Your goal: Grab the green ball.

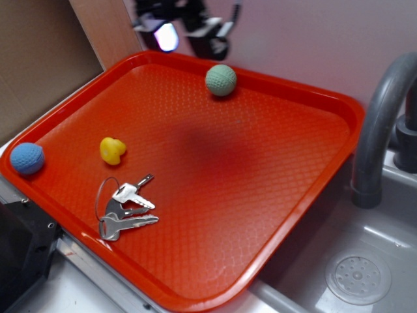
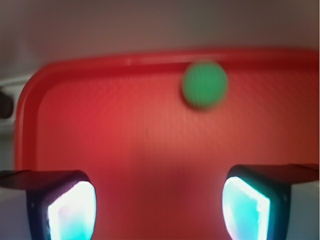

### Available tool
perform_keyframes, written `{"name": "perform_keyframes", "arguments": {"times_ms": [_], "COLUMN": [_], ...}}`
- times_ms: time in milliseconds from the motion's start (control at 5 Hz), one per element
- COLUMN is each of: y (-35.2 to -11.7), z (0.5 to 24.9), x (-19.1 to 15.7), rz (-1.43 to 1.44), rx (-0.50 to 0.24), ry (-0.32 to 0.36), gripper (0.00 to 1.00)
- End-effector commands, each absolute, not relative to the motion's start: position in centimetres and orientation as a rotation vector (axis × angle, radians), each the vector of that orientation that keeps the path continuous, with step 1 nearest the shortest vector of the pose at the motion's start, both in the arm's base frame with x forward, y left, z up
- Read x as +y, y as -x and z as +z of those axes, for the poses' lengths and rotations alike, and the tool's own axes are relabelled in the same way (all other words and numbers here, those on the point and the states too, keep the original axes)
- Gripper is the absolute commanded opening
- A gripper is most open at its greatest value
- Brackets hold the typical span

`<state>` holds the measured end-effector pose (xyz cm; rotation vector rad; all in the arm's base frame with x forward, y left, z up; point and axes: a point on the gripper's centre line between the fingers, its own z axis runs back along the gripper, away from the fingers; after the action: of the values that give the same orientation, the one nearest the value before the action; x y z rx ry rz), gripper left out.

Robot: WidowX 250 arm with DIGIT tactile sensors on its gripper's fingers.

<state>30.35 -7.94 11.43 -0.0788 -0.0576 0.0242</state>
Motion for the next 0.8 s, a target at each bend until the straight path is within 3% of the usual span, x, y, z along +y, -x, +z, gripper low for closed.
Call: {"name": "perform_keyframes", "arguments": {"times_ms": [0,400,600], "y": [-33.3,-33.2,-33.6], "z": [11.7,10.0,9.0], "x": [-10.1,-11.5,-11.0], "rz": [-0.021,-0.044,-0.028], "rx": [-0.143,-0.134,-0.194], "ry": [0.099,0.091,0.039], "gripper": [1.00,1.00,1.00]}}
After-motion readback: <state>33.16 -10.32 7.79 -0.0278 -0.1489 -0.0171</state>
